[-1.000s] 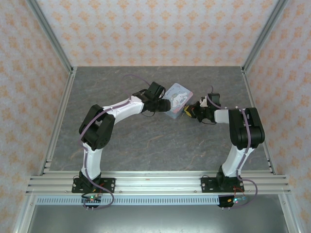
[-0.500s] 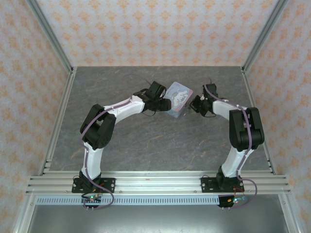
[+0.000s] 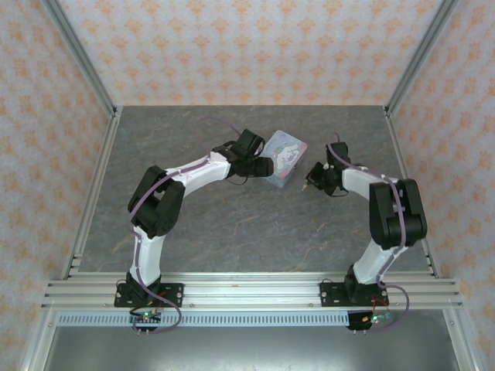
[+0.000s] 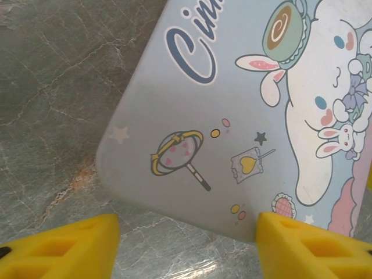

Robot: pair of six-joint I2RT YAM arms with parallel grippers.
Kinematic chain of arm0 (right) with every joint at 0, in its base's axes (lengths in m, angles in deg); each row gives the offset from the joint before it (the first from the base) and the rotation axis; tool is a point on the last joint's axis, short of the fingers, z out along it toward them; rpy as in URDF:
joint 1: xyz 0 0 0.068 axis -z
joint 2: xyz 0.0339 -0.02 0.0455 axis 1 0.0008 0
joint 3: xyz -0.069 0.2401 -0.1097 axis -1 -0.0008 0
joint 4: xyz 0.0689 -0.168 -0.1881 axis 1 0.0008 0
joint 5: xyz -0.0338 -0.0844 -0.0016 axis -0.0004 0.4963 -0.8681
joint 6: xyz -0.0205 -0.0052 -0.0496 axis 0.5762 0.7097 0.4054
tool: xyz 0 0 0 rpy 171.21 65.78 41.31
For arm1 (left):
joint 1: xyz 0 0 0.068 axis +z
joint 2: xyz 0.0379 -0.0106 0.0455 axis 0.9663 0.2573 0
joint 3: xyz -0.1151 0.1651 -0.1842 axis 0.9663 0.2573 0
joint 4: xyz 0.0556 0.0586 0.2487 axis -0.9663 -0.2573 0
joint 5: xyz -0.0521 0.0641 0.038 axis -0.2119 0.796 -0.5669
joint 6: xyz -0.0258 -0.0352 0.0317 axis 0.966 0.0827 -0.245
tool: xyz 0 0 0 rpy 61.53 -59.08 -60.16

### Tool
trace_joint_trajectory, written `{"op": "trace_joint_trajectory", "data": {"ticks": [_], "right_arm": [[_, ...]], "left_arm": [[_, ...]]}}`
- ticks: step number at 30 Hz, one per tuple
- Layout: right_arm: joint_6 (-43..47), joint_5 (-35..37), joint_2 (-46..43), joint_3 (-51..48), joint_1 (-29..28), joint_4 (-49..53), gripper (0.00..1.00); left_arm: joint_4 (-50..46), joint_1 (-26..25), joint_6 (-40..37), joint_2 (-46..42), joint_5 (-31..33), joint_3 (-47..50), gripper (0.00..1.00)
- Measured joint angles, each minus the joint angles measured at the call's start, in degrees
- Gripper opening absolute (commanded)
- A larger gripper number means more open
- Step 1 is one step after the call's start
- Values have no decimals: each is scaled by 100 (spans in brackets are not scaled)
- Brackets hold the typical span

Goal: Unlock a padlock with a key

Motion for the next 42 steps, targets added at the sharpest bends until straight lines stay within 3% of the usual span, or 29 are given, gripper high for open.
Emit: {"op": "trace_joint_trajectory", "data": {"ticks": [4, 11, 16, 20, 21, 22, 28, 33, 34, 35, 42], "right_arm": [[-168, 20, -509, -538, 11, -74, 1], [-557, 59, -1032, -1362, 260, -208, 40], [-691, 90, -1705, -1624, 413, -181, 59], [-809, 118, -2352, -1663, 459, -66, 85], [-811, 149, -2520, -1665, 463, -20, 86], [-824, 181, -2704, -1665, 463, 44, 99], [-752, 678, -3526, -1403, 483, 662, 99], [-527, 1725, -3731, -909, 483, 942, 99], [-457, 2028, -3753, -861, 483, 951, 99], [-400, 2295, -3766, -844, 483, 946, 99], [164, 3866, -3766, -1377, 487, 63, 99]], "left_arm": [[-57, 26, 0, -107, -33, 105, 72], [-708, 31, -13, -474, -111, 501, 76], [-1097, 31, -17, -752, -149, 671, 78], [-1161, 31, -17, -1198, -138, 678, 79], [-1156, 31, -17, -1344, -111, 702, 79], [-1165, 31, -17, -1526, -63, 743, 80], [-1281, 68, -116, -2640, 612, 960, 83], [-1349, 540, -326, -3624, 1506, 1360, 87], [-1307, 688, -404, -3847, 1773, 1528, 97], [-1237, 841, -514, -4089, 2065, 1753, 100], [411, 1399, -1600, -5508, 3952, 4006, 100]]}}
